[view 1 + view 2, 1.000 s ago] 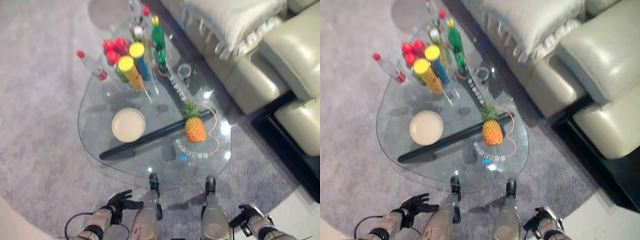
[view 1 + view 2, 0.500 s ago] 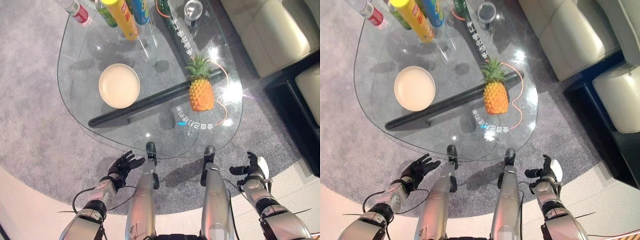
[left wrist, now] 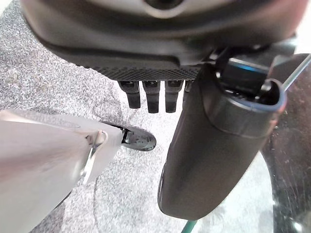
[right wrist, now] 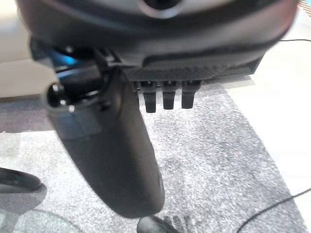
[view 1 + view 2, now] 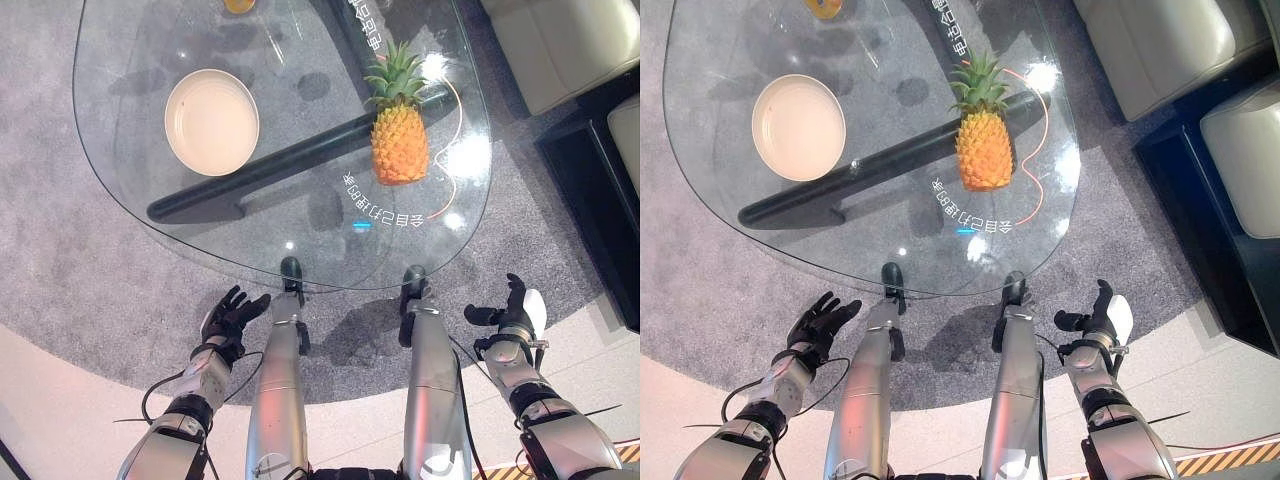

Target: Pick up the fruit to the plate

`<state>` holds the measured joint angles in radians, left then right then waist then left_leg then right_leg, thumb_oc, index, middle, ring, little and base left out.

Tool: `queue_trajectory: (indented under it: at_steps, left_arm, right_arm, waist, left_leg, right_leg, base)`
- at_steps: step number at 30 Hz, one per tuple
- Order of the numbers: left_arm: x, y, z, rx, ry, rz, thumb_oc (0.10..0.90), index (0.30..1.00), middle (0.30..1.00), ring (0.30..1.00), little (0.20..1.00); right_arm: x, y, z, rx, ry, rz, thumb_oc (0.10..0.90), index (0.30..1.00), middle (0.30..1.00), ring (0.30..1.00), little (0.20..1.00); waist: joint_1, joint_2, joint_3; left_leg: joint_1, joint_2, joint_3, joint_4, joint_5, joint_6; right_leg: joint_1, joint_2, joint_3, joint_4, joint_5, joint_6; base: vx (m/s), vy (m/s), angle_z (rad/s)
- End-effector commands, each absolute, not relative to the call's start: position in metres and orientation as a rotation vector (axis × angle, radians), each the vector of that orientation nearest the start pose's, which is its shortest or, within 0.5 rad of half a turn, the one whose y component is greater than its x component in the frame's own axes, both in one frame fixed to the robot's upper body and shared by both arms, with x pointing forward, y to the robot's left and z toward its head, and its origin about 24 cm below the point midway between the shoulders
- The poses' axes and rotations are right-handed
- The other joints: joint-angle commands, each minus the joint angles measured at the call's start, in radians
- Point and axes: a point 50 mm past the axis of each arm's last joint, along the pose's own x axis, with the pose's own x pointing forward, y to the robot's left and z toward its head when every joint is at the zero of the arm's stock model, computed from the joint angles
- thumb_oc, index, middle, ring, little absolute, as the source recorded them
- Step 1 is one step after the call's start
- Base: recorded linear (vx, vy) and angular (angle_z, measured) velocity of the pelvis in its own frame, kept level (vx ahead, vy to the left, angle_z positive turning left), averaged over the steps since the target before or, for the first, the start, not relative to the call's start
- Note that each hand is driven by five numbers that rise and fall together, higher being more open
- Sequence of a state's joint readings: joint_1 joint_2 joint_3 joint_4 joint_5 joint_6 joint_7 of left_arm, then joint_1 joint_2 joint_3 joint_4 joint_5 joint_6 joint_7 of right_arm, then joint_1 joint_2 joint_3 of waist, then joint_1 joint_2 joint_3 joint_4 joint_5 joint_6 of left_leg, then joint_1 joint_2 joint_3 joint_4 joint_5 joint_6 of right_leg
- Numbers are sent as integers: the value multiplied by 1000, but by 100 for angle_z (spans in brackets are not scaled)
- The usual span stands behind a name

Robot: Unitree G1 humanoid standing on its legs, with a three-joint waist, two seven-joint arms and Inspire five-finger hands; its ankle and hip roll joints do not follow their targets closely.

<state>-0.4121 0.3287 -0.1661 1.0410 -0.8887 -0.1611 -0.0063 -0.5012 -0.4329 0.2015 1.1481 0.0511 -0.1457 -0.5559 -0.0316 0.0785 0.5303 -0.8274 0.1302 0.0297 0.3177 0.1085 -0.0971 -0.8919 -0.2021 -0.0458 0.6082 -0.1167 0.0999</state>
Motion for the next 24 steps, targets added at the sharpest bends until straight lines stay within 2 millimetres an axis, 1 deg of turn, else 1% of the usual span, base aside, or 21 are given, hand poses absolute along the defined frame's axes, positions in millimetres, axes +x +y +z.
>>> queue_trajectory:
  at_steps: [1, 4, 9, 12, 13, 14, 15, 16, 18, 19, 20, 21, 22, 24]
  left_arm:
    - [281, 272, -37, -374, 359, 432, 800, 900, 900, 900, 900]
    - [282, 271, -36, -356, 361, 412, 800, 900, 900, 900, 900]
    - [283, 266, -38, -338, 375, 370, 800, 900, 900, 900, 900]
    - [282, 266, -39, -323, 379, 362, 800, 900, 900, 900, 900]
    - [281, 267, -39, -318, 379, 362, 800, 900, 900, 900, 900]
    - [281, 268, -39, -315, 379, 360, 800, 900, 900, 900, 900]
    - [282, 268, -38, -312, 379, 360, 800, 900, 900, 900, 900]
    - [282, 268, -37, -309, 378, 359, 800, 900, 900, 900, 900]
    - [281, 269, -37, -311, 377, 356, 800, 900, 900, 900, 900]
    - [280, 268, -38, -307, 376, 356, 800, 900, 900, 900, 900]
    - [279, 266, -38, -308, 375, 355, 800, 900, 900, 900, 900]
    - [279, 266, -39, -307, 375, 355, 800, 900, 900, 900, 900]
    - [278, 265, -39, -310, 374, 354, 800, 900, 900, 900, 900]
    - [277, 264, -40, -313, 373, 353, 800, 900, 900, 900, 900]
  right_arm:
    - [290, -312, 6, -622, 287, -708, 800, 900, 900, 900, 900]
    - [292, -314, 9, -608, 275, -715, 800, 900, 900, 900, 900]
    - [293, -329, 25, -502, 219, -862, 800, 900, 900, 900, 900]
    - [294, -343, 43, -419, 154, -978, 800, 900, 900, 900, 900]
    - [295, -350, 55, -388, 91, -1042, 800, 900, 900, 900, 900]
    - [296, -352, 63, -368, 59, -1071, 800, 900, 900, 900, 900]
    - [300, -354, 77, -334, -2, -1106, 800, 900, 900, 900, 900]
    - [300, -354, 84, -327, -45, -1128, 800, 900, 900, 900, 900]
    - [305, -353, 106, -285, -149, -1169, 800, 900, 900, 900, 900]
    - [307, -350, 118, -261, -217, -1187, 800, 900, 900, 900, 900]
    - [309, -343, 135, -233, -306, -1204, 800, 900, 900, 900, 900]
    - [310, -341, 140, -225, -339, -1208, 800, 900, 900, 900, 900]
    - [311, -334, 158, -211, -431, -1213, 800, 900, 900, 900, 900]
    - [311, -326, 173, -201, -526, -1208, 800, 900, 900, 900, 900]
  waist:
    - [15, -16, -10]
    - [19, -15, -10]
    - [25, -14, -10]
    - [27, -14, -10]
    - [28, -13, -10]
    - [28, -13, -10]
    - [28, -15, -10]
    - [28, -15, -10]
    - [26, -17, -10]
    - [24, -18, -10]
    - [22, -20, -10]
    - [21, -20, -10]
    - [20, -21, -10]
    - [18, -21, -10]
  left_leg:
    - [-58, -39, -23, 180, -131, 21]
    - [-63, -39, -25, 176, -129, 19]
    - [-66, -39, -27, 168, -128, 17]
    - [-63, -38, -28, 166, -128, 16]
    - [-61, -36, -26, 162, -129, 15]
    - [-59, -36, -25, 160, -129, 16]
    - [-57, -37, -24, 154, -127, 16]
    - [-57, -37, -24, 153, -127, 16]
    - [-53, -38, -23, 143, -123, 16]
    - [-52, -38, -23, 140, -123, 15]
    - [-51, -39, -21, 135, -121, 16]
    - [-50, -40, -21, 133, -121, 16]
    - [-48, -41, -20, 125, -119, 17]
    - [-44, -41, -18, 116, -116, 18]
  right_leg:
    - [-12, 19, -20, -72, 76, 1]
    - [-16, 18, -23, -76, 78, 0]
    - [-18, 15, -30, -88, 84, 3]
    - [-12, 14, -35, -93, 87, 5]
    - [-10, 12, -38, -94, 86, 7]
    - [-8, 11, -40, -98, 88, 8]
    - [-6, 11, -43, -105, 92, 9]
    - [-5, 11, -44, -107, 94, 9]
    - [-2, 10, -47, -117, 99, 10]
    - [-2, 10, -47, -119, 100, 10]
    - [-3, 11, -48, -123, 104, 10]
    - [-4, 11, -49, -123, 104, 10]
    - [-3, 10, -50, -127, 105, 11]
    - [-1, 9, -51, -133, 105, 12]
  base:
    - [0, 0, 0]
    - [0, 0, 0]
    - [0, 0, 0]
    - [0, 0, 0]
    - [0, 0, 0]
    - [-3, -25, 4]
    - [-5, -17, 4]
    - [-5, -9, 4]
    - [0, 0, 0]
    - [0, 0, 0]
    - [0, 0, 0]
    - [0, 0, 0]
    - [0, 0, 0]
    - [-2, 24, 1]
